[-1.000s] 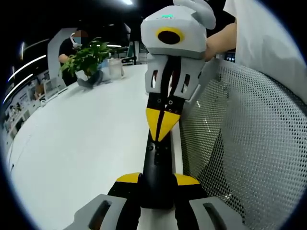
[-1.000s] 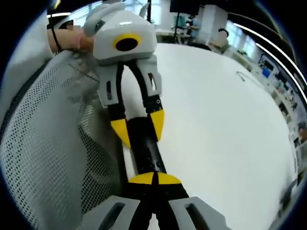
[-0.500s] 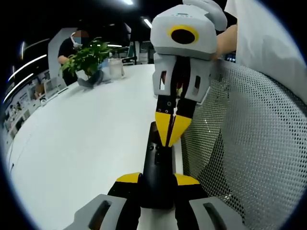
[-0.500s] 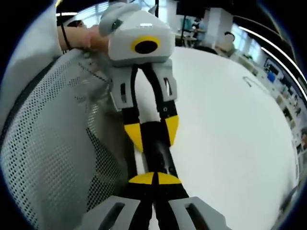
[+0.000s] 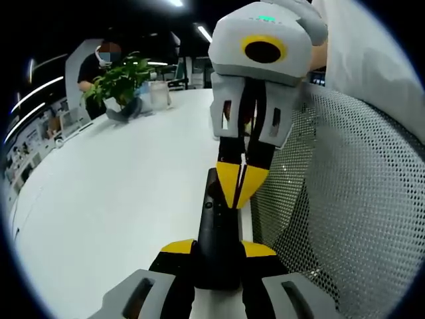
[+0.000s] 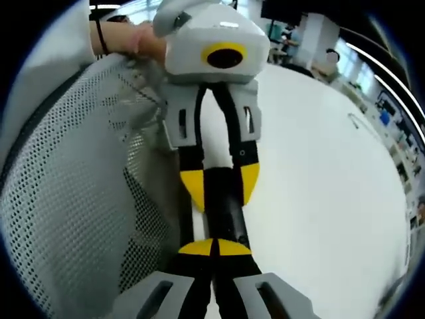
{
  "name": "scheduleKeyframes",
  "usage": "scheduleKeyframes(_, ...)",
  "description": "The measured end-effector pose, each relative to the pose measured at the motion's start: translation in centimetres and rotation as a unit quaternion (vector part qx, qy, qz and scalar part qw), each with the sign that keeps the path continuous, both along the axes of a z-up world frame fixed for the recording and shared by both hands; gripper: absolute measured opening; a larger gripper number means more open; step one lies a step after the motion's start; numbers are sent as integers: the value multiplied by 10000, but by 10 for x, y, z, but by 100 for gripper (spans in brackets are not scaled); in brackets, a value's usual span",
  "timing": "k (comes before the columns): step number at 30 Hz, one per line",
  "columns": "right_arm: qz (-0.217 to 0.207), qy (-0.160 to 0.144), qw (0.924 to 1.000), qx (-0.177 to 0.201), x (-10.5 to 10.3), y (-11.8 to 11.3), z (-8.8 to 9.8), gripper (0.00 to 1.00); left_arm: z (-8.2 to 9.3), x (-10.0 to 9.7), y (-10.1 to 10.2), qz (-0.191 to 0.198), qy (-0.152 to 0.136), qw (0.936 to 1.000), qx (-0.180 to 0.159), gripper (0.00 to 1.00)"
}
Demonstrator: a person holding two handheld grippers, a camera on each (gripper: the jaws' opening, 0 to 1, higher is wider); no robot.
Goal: Press the specified remote control buttons in sequence, fully releasing each button before pressing the next.
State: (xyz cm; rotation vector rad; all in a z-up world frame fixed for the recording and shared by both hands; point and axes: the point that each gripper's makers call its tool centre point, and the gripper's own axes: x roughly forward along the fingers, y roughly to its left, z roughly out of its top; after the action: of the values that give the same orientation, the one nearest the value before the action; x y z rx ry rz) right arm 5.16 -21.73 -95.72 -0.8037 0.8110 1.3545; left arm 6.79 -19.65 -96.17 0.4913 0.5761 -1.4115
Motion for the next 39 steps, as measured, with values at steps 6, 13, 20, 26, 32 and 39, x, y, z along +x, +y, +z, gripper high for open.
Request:
scheduleKeyframes(6,-600,472,9963,394,3,0,3,0,0,0,0,21,-4,10000,0,25)
scheduleKeyframes(13,-568,101,9980,243,14,-2,4,0,0,0,0,20,-3,10000,-2,25)
scheduleKeyframes(20,-510,101,9986,128,15,-2,3,0,0,0,0,21,-3,10000,-6,25)
scheduleKeyframes(26,-247,-29,9995,-196,16,0,2,0,0,1,0,1,-8,10000,-3,25)
scheduleKeyframes(32,-302,-126,9995,20,17,-1,2,0,0,1,0,13,-13,10000,8,25)
scheduleKeyframes(39,-679,-9,9973,261,29,-1,2,0,0,1,0,30,-6,10000,11,25)
